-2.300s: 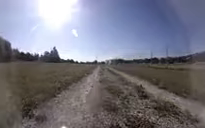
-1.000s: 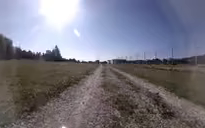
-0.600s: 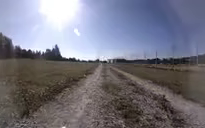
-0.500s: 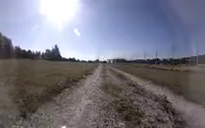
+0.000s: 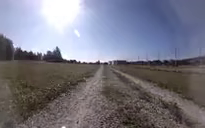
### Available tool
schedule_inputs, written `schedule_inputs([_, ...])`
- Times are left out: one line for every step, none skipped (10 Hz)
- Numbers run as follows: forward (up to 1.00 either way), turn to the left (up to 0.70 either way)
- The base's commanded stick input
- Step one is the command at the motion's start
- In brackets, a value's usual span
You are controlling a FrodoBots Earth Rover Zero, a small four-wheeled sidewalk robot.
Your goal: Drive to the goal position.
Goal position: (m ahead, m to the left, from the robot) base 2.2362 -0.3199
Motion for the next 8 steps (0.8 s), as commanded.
schedule_inputs([0.50,0.00])
schedule_inputs([0.50,0.00])
schedule_inputs([0.50,0.00])
schedule_inputs([0.50,0.00])
schedule_inputs([0.50,0.00])
schedule_inputs([0.50,0.00])
schedule_inputs([0.50,0.00])
schedule_inputs([0.50,0.00])
